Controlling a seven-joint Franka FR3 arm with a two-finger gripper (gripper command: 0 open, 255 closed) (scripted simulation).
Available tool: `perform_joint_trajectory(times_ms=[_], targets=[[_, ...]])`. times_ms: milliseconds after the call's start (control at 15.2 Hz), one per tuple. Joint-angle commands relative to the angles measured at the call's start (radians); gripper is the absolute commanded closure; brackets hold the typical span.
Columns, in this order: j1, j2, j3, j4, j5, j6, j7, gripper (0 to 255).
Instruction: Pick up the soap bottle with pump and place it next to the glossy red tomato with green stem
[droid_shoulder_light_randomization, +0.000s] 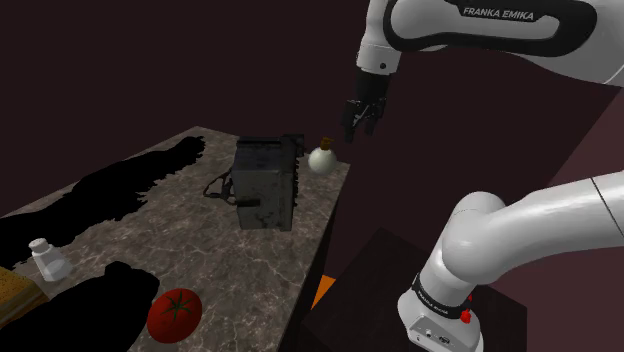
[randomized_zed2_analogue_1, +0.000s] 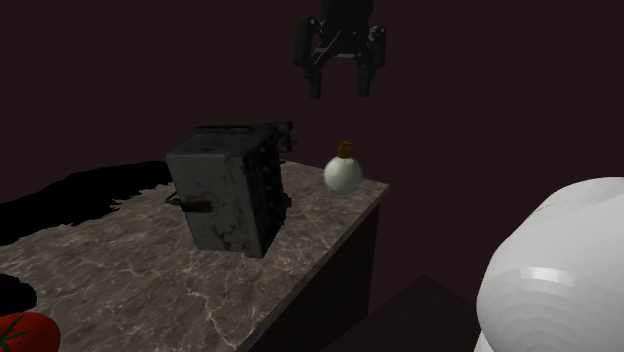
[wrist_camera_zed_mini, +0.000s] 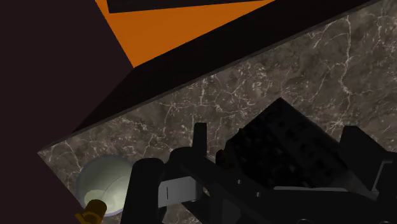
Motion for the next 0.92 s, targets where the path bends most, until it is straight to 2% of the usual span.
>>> perform_joint_trajectory(times_ms=[0,462,858], targets=[[0.000,0.000,0.000,0.000,0.000,0.000,0.000,0],[-0.029,0.176,-0.103,0.021,-0.044,0.171,-0.105,0],[-0.043,0.359,-0.188,0.090,-0.045,0.299,-0.199,0]])
